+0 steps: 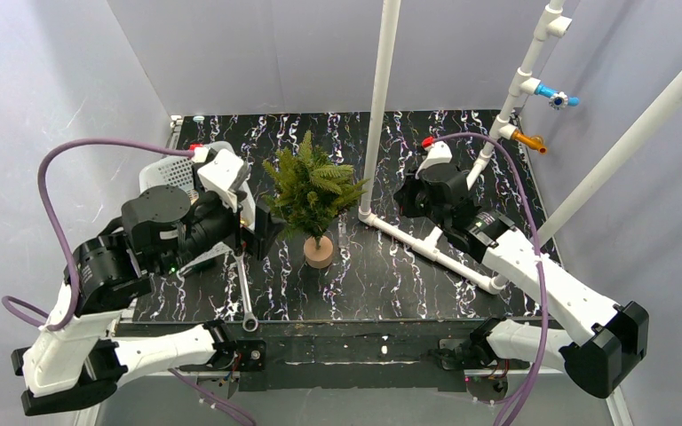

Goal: Decorate the small christmas tree
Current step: Wrap the decoration item around the Christmas tree.

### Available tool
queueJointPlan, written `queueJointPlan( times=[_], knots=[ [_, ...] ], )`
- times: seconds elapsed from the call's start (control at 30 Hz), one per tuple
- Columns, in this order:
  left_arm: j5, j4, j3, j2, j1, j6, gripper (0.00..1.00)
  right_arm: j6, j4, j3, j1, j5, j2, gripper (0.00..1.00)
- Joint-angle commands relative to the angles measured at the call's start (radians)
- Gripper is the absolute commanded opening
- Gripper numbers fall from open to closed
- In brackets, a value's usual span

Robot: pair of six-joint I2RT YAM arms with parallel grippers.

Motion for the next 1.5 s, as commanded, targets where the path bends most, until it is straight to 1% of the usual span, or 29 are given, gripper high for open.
queueJointPlan(
  times=[0.0,0.1,0.2,0.27,0.33,0.47,0.57,0.77,0.87,0.9,0.97,1.03,1.07,1.2,1.23,1.27,1.3,1.37,1.4,1.43,1.47],
  knots=[
    [0.003,0.028,0.102,0.082,0.001,0.082,0.98,-0.038,0.011,0.096,-0.002,0.029,-0.002,0.01],
    [0.017,0.047,0.159,0.147,0.001,0.113,0.98,-0.04,0.002,0.13,-0.002,0.05,0.003,0.01],
    [-0.024,0.149,0.171,0.196,0.002,0.223,0.98,-0.038,0.025,0.133,-0.002,0.086,-0.009,0.01],
    [-0.023,0.161,0.24,0.257,0.016,0.259,0.98,-0.045,0.027,0.154,-0.002,0.093,-0.008,0.01],
    [0.021,0.129,0.33,0.323,0.045,0.246,0.98,-0.059,0.013,0.193,0.001,0.087,0.007,0.01],
    [0.118,0.093,0.452,0.395,0.121,0.146,0.98,-0.091,-0.004,0.258,0.033,0.101,0.024,0.01],
    [0.154,0.073,0.494,0.406,0.136,0.128,0.98,-0.117,-0.011,0.285,0.069,0.1,0.019,0.01],
    [0.272,0.084,0.487,0.381,0.145,0.127,0.98,-0.166,-0.034,0.349,0.116,0.095,0.022,0.01],
    [0.422,0.044,0.556,0.427,0.148,0.129,0.98,-0.206,-0.057,0.399,0.13,0.098,0.053,0.01],
    [0.452,0.026,0.578,0.446,0.148,0.131,0.98,-0.223,-0.05,0.405,0.137,0.099,0.059,0.01],
    [0.486,0.015,0.598,0.475,0.149,0.129,0.98,-0.26,0.005,0.387,0.158,0.092,0.055,0.01],
    [0.499,0.037,0.572,0.477,0.155,0.127,0.98,-0.311,0.091,0.336,0.185,0.085,0.028,0.01],
    [0.503,0.052,0.553,0.473,0.16,0.096,0.98,-0.355,0.139,0.303,0.197,0.064,0.011,0.01],
    [0.505,0.101,0.479,0.437,0.182,0.06,0.98,-0.537,0.317,0.174,0.228,0.005,-0.033,0.01],
    [0.501,0.108,0.463,0.428,0.186,0.056,0.98,-0.563,0.322,0.165,0.228,0.005,-0.033,0.07],
    [0.498,0.109,0.45,0.418,0.19,0.053,0.98,-0.572,0.307,0.167,0.228,0.012,-0.029,0.21],
    [0.493,0.109,0.431,0.406,0.195,0.05,0.98,-0.566,0.28,0.18,0.228,0.033,-0.025,0.32],
    [0.476,0.12,0.396,0.376,0.2,0.05,0.98,-0.52,0.196,0.2,0.228,0.117,-0.023,0.49],
    [0.456,0.13,0.369,0.355,0.201,0.052,0.98,-0.48,0.141,0.209,0.228,0.181,-0.029,0.54],
    [0.434,0.122,0.356,0.326,0.202,0.055,0.98,-0.411,0.085,0.194,0.221,0.23,-0.076,0.64],
    [0.428,0.124,0.35,0.301,0.201,0.055,0.98,-0.307,0.022,0.186,0.205,0.223,-0.141,0.79]
  ],
)
